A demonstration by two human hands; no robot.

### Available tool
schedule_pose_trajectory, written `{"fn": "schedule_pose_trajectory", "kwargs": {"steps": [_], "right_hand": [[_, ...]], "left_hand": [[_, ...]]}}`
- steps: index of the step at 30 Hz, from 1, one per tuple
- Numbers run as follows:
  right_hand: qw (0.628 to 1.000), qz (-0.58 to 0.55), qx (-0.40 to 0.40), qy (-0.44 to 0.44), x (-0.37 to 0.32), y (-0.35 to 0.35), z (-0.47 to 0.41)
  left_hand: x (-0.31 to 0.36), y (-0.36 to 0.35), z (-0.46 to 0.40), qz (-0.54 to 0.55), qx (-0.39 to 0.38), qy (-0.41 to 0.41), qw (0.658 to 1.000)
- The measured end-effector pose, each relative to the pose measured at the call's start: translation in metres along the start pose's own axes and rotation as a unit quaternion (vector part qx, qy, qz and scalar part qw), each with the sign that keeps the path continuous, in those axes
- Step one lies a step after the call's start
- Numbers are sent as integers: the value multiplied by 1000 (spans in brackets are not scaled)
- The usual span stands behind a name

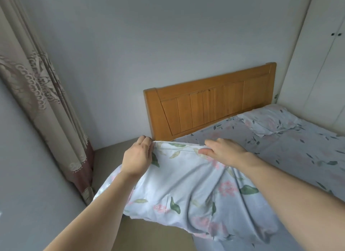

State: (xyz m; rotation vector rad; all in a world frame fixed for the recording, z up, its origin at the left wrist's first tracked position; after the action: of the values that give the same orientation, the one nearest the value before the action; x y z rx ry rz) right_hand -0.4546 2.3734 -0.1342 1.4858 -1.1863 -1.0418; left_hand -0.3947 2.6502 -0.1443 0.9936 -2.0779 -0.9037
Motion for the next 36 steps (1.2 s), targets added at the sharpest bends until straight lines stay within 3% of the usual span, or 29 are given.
{"fn": "schedule_pose_trajectory", "kwargs": {"steps": [7, 11, 18, 21, 27, 32, 36], "right_hand": [[999, -24, -44, -10, 62, -28, -105], [992, -18, -120, -32, 103, -62, -154], [973, -13, -168, -158, 179, -132, -229], [971, 0, -162, -177, 210, -153, -255], [966, 51, -148, -203, 281, -180, -315], [955, 49, -167, -241, 368, -218, -366], [945, 65, -201, -251, 438, -261, -415]], "left_hand": [[-30, -61, -108, -19, -40, -50, 998], [-43, -105, -160, -26, -91, -117, 989], [-62, -196, -249, -33, -168, -271, 947], [-67, -235, -288, 13, -194, -324, 926], [-66, -322, -367, 76, -310, -295, 901], [-59, -417, -429, 60, -408, -251, 876], [-56, -491, -476, 25, -403, -212, 890]]}}
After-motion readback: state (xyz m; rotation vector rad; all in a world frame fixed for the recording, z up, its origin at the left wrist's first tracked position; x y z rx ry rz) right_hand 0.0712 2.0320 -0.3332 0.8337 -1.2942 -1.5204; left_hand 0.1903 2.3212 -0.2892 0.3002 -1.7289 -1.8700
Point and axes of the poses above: each hand's wrist, its own z-axis away from the middle knuckle, its own y-axis out of the back of the hand, x = y × z, the point moved 3 cm from there along -z, towards the middle knuckle, and after that the axes turned 2 degrees about x, right-handed, at the moved point
